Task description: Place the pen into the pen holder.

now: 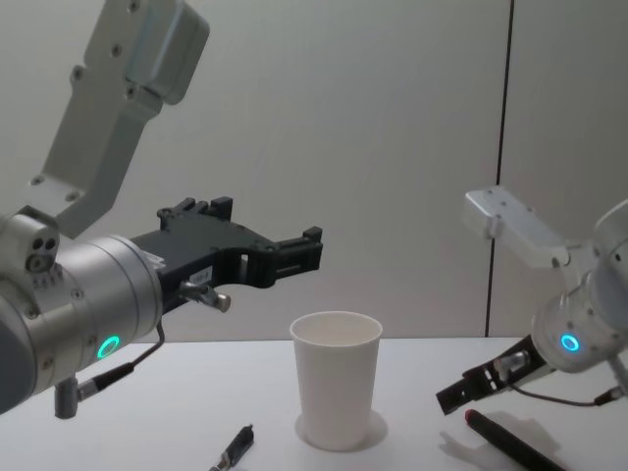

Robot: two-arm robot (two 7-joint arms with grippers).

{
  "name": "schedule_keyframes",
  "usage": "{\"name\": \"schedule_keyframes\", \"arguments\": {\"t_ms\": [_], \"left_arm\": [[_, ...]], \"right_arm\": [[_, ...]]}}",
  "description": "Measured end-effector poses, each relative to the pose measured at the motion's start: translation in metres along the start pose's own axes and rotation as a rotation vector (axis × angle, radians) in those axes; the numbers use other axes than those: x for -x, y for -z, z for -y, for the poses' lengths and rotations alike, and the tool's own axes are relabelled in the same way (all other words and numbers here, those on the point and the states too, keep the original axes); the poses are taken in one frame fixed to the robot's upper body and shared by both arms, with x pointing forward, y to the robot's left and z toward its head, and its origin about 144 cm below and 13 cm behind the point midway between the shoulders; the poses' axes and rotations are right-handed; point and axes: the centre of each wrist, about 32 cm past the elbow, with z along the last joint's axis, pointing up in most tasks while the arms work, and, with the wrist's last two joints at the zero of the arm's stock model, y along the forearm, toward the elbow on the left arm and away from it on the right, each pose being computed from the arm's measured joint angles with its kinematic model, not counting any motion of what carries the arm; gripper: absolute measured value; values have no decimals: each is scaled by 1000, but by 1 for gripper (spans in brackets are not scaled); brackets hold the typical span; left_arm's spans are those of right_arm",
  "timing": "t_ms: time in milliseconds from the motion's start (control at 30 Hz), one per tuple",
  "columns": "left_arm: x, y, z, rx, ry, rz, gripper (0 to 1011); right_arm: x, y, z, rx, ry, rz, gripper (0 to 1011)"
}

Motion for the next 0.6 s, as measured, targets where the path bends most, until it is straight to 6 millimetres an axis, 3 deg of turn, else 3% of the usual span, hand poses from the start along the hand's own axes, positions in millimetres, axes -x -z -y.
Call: {"name": "schedule_keyframes", "arguments": {"t_ms": [467, 600], "left_arm": [[0, 0, 0, 0, 0, 0, 1003], [0, 0, 0, 0, 0, 0, 1003]], "right_arm": [[-1, 1, -14, 31, -10, -10, 1002], [-2, 3, -18, 37, -13, -14, 917]]}}
